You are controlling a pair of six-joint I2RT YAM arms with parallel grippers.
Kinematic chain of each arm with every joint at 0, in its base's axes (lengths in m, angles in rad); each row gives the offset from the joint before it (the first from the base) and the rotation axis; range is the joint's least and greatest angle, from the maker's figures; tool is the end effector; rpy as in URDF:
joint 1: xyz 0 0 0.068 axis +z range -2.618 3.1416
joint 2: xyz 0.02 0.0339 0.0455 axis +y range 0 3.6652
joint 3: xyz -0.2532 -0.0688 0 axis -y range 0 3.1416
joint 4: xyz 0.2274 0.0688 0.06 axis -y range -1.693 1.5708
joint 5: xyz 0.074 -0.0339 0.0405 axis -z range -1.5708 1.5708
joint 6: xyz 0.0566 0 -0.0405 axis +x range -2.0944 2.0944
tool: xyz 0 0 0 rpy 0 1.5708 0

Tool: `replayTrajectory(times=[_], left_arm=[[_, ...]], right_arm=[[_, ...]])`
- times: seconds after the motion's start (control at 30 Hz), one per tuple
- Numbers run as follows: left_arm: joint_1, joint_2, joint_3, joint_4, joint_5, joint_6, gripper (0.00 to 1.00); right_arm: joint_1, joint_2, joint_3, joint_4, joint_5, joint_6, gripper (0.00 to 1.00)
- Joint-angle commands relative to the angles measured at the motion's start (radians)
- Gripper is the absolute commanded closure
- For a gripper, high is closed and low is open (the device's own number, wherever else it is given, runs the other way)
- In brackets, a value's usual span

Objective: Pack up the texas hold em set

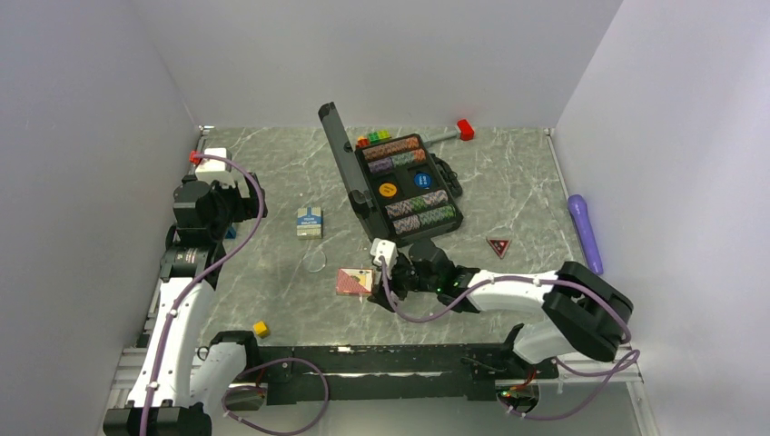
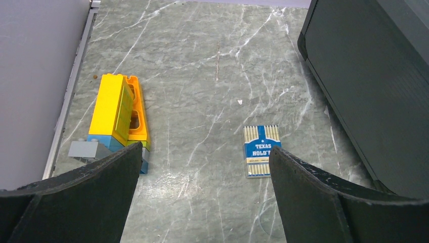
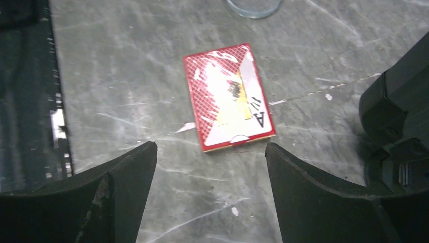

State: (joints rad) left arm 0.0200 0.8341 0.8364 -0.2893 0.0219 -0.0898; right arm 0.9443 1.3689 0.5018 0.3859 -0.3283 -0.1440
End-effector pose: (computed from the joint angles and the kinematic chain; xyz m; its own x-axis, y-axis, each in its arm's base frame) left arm 0.2024 0.0028 0.3246 -0.2820 -0.0953 -0.9547 -0.0244 0.9954 -0.0922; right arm 0.1466 0.2336 0.1679 -0.1345 -0.4175 -0.8987 -0.9637 0.2663 0.0205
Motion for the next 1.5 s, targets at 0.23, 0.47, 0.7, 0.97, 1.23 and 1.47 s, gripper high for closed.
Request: replayTrajectory(times=[0.23,0.47,0.7,0.97,1.23,1.47], left_arm=[[0.002,-0.025,-0.001,0.042,0.018,0.002,0.01],[0.002,-0.029,0.0,0.041,0.016,0.002,0.01],[0.001,-0.029,0.0,0.041,0.014,0.002,0.01],[0.003,-0.028,0.0,0.041,0.011,0.004,0.01],[0.002,-0.028,0.001,0.041,0.013,0.002,0.01],[0.002,-0.032,0.0,0.039,0.012,0.001,0.01]], right_arm=[[0.004,0.174,0.026,0.22,0.075,-0.131,0.14],[0.001,0.245,0.052,0.225,0.085,-0.143,0.06],[-0.009,0.318,0.09,0.207,0.031,-0.142,0.06],[-0.026,0.343,0.115,0.137,-0.05,-0.114,0.16],[-0.025,0.362,0.115,0.116,-0.083,-0.069,0.42],[-0.024,0.317,0.11,0.07,-0.093,-0.001,0.72]])
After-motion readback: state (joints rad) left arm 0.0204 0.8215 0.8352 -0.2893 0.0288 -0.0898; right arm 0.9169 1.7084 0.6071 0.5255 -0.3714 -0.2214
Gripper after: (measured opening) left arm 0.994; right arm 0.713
